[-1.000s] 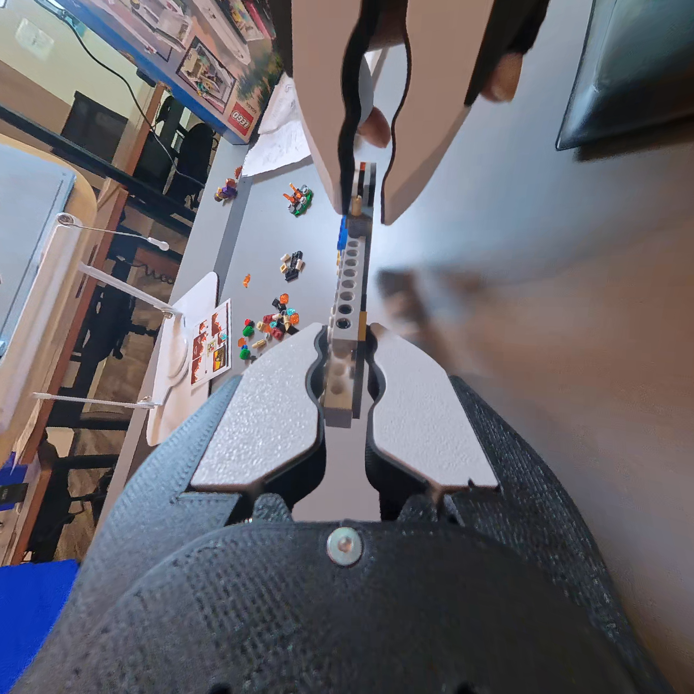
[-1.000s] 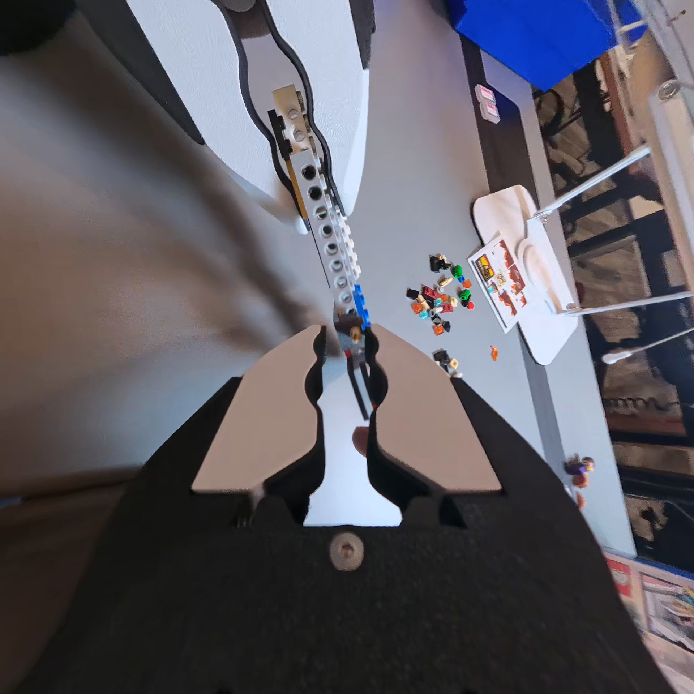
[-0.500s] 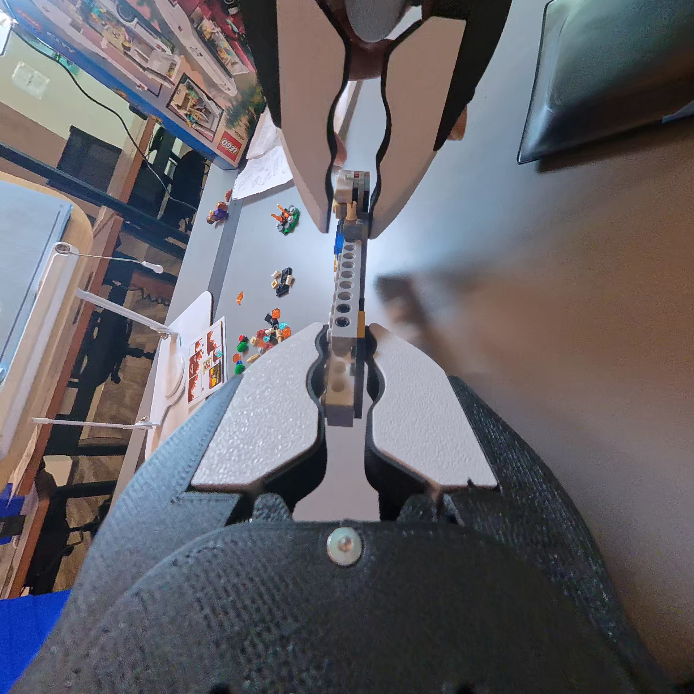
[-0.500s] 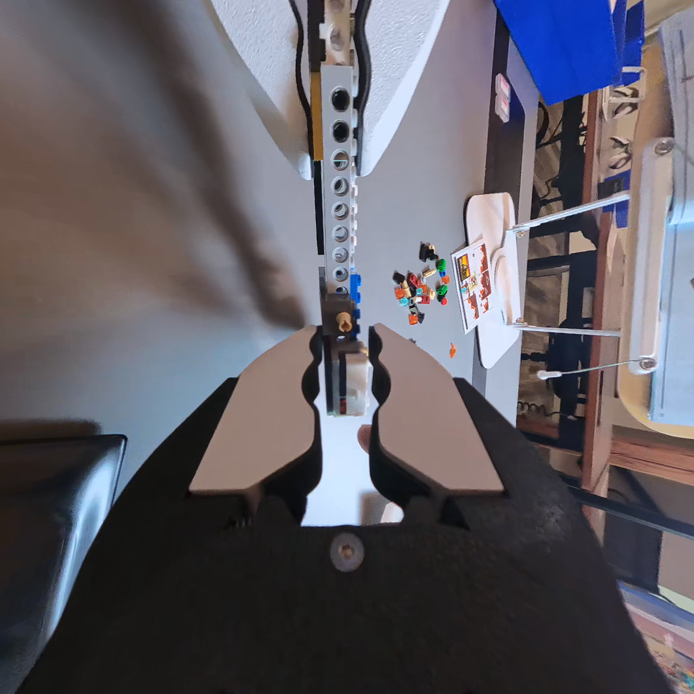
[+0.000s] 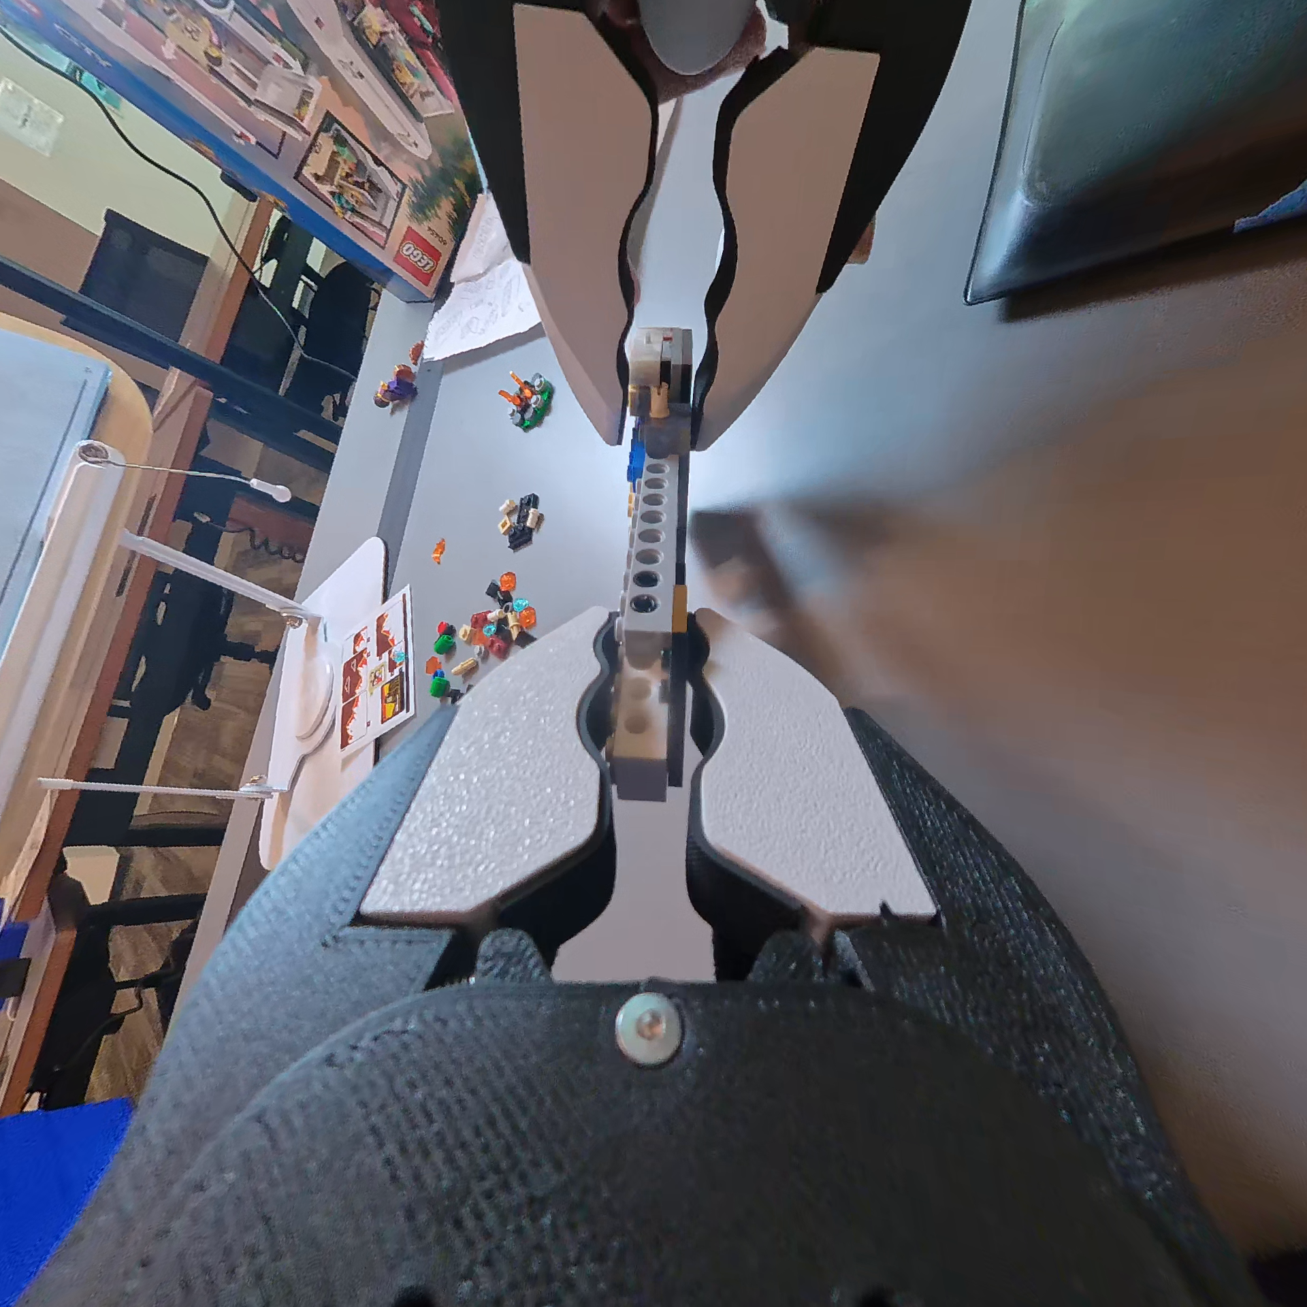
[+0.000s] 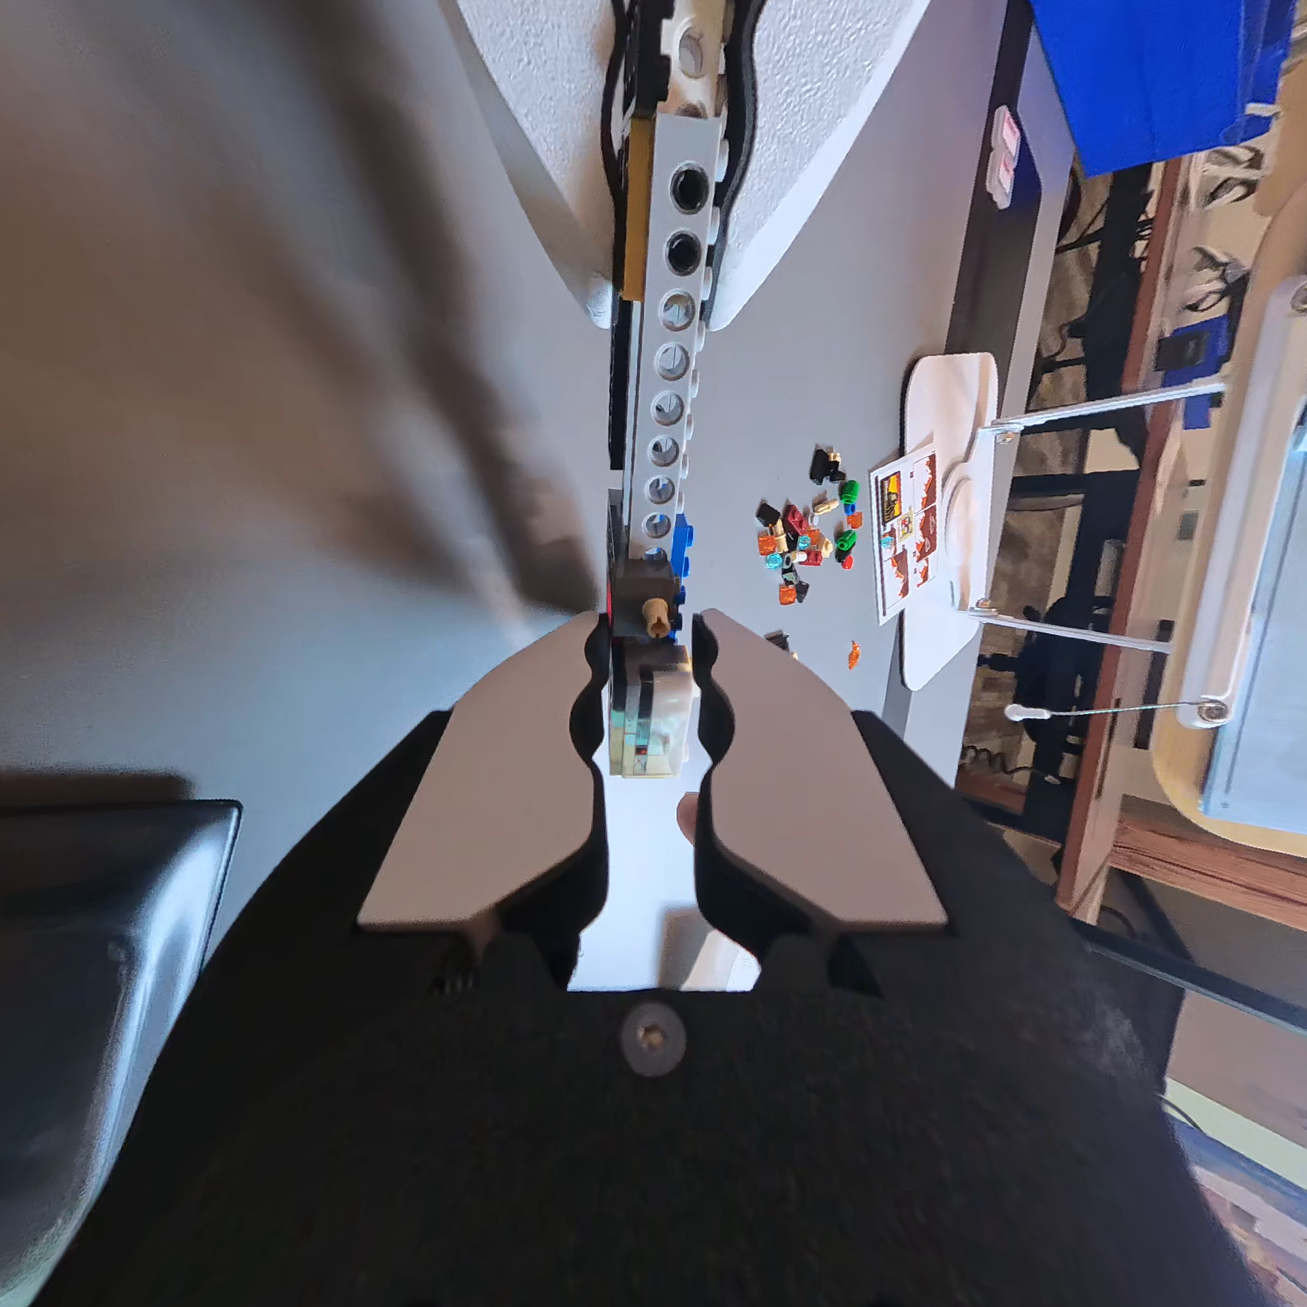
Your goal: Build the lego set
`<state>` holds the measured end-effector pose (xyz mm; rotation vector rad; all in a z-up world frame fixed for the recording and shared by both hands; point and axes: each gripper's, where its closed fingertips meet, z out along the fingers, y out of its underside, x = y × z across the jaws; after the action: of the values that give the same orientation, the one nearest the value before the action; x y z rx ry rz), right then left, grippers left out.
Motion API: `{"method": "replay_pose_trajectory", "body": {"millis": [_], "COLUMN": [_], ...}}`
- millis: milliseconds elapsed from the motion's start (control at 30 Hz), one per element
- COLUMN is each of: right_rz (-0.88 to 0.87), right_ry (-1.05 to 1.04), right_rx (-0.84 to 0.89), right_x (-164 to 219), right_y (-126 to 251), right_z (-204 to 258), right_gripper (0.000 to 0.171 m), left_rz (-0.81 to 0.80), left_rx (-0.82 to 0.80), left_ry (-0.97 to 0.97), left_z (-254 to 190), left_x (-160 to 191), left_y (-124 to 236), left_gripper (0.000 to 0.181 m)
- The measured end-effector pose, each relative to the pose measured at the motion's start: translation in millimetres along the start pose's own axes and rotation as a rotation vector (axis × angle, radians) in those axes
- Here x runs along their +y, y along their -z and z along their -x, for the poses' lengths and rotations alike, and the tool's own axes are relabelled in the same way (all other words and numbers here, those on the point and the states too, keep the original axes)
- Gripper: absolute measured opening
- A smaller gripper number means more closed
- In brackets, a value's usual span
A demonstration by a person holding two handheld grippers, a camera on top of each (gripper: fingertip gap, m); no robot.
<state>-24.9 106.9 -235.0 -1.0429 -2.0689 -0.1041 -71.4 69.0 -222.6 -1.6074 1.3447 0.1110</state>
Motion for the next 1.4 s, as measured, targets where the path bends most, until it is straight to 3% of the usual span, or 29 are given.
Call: {"method": "replay_pose_trajectory", "body": {"millis": [833, 900, 1000, 1400], "right_rz": [-0.028, -0.051, -0.124, -0.152], "right_ry": [-0.109, -0.091, -0.102, -0.034], "right_rx": [0.012, 0.045, 0.070, 0.125], "right_x": [-8.2, -9.4, -13.1, 10.8], "right_y": [-10.2, -7.2, 7.4, 8.5], "right_z": [1.3, -0.3, -6.0, 6.7], "right_gripper": [0.018, 0.019, 0.034, 0.035], "left_rz": [0.026, 0.004, -0.018, -0.175], "left_rx": [0.001, 0.005, -0.001, 0.022], "left_ry": [0.011, 0.013, -0.034, -0.090], "left_z": [1.7, 1.8, 1.6, -6.7], "left_x": [7.1, 6.8, 10.3, 0.8], "left_y": [1.7, 2.2, 1.8, 3.7], "left_gripper": [0.018, 0.018, 0.018, 0.018]}}
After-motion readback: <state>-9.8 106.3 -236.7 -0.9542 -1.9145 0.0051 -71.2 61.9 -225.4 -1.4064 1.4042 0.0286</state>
